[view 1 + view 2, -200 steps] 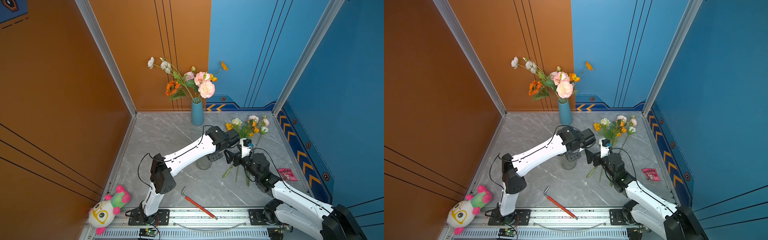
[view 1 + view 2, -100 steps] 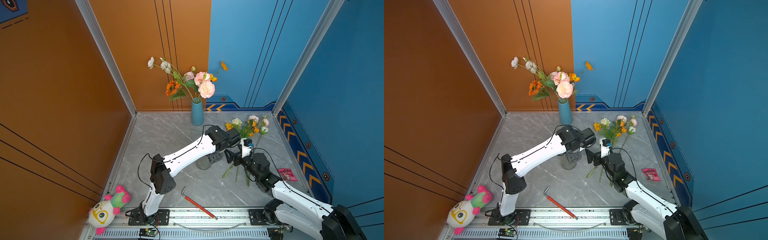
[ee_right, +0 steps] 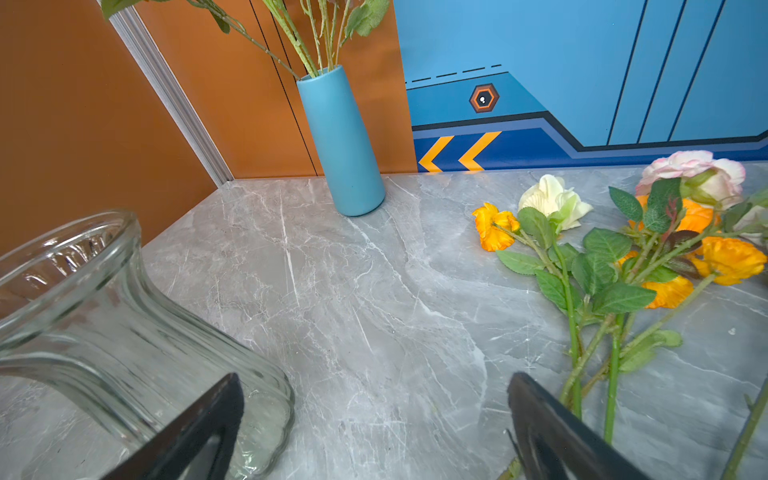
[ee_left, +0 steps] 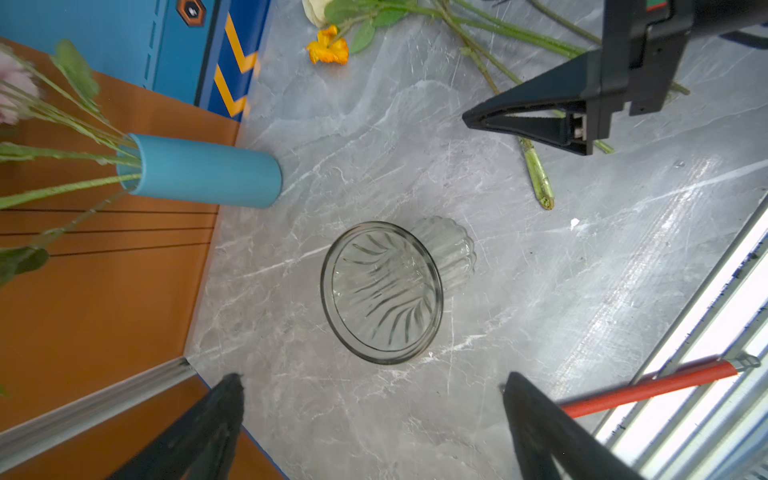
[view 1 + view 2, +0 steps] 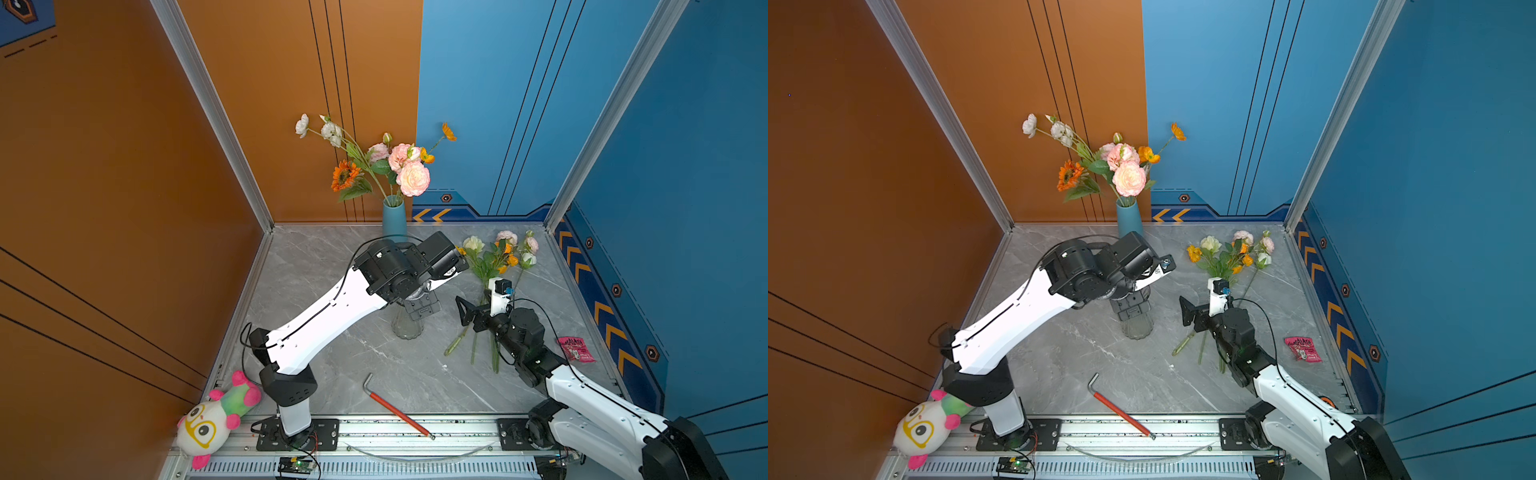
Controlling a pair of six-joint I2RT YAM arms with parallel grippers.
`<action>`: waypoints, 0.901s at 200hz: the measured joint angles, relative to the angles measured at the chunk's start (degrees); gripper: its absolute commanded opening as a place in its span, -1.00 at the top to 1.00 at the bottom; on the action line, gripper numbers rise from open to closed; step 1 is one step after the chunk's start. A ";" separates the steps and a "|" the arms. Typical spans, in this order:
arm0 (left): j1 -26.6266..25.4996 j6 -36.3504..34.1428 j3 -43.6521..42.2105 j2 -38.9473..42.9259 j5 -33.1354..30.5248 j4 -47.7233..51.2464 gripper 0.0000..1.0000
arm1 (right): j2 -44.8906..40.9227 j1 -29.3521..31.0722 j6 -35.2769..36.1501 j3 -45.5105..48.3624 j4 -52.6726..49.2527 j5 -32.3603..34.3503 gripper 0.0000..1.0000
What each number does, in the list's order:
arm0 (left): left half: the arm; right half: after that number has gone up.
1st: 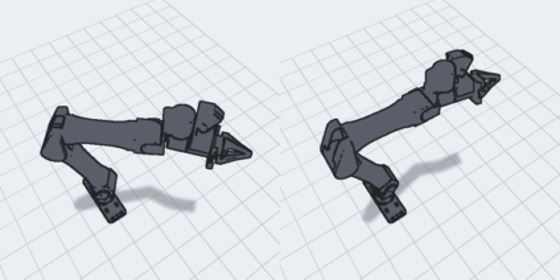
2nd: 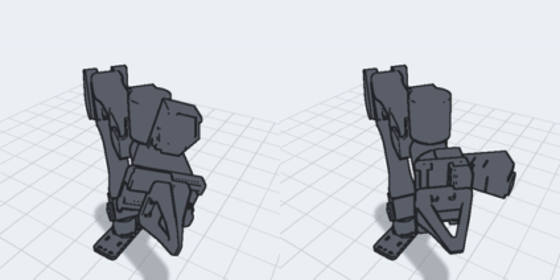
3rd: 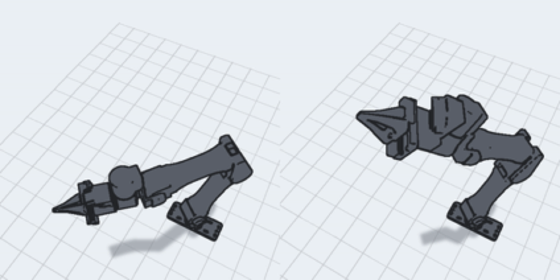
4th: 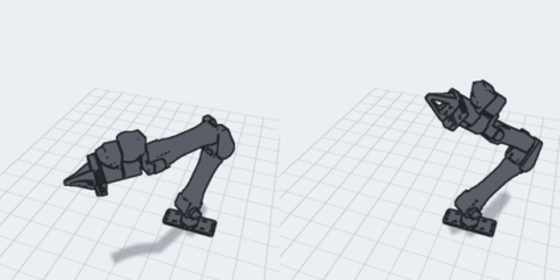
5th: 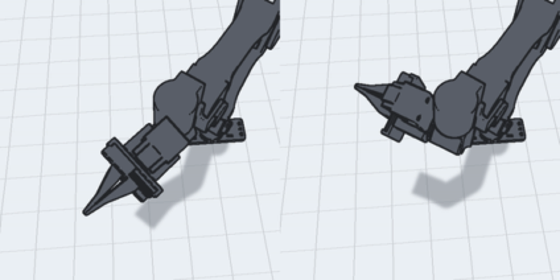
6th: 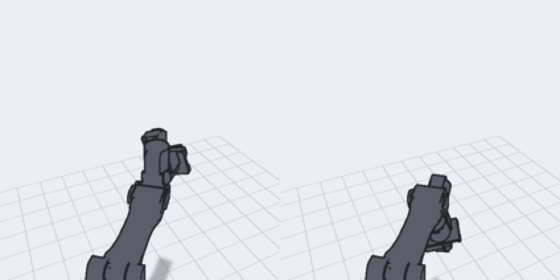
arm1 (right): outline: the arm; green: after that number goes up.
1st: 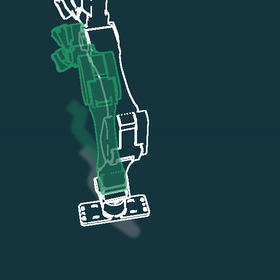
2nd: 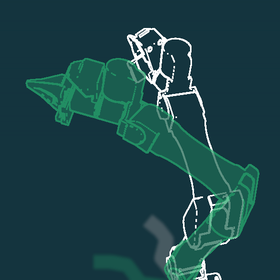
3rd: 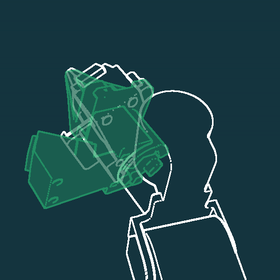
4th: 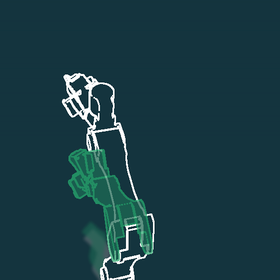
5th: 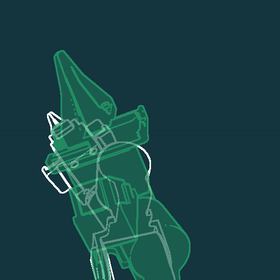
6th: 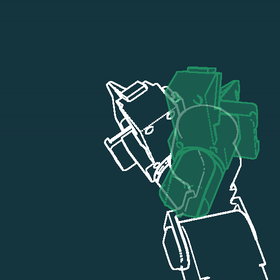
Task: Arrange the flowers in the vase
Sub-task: 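Open the left gripper off the glass vase while the right gripper lowers to the bunch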
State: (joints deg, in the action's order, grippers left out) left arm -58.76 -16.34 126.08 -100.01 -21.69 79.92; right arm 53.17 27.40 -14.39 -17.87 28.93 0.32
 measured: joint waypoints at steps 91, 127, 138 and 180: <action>20.57 -4.48 -42.16 34.14 26.73 -31.36 -0.96 | -8.72 -3.80 -1.01 -4.81 -19.56 8.00 -1.00; 20.17 -2.69 -48.74 34.95 40.24 -40.30 -0.96 | -6.54 -6.95 -7.39 -16.61 -40.02 11.58 -1.00; 19.41 -1.11 -48.89 33.27 41.86 -42.60 -0.96 | -5.29 -7.89 -8.98 -18.12 -44.26 11.82 -0.93; 10.80 2.08 -54.18 31.91 38.66 -48.43 -0.96 | 6.19 -13.44 -12.85 -19.80 -54.21 10.19 -0.30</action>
State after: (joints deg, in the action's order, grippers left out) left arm -47.97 -14.26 71.90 -68.10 16.97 31.48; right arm 59.35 13.96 -27.24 -37.67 -25.28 10.50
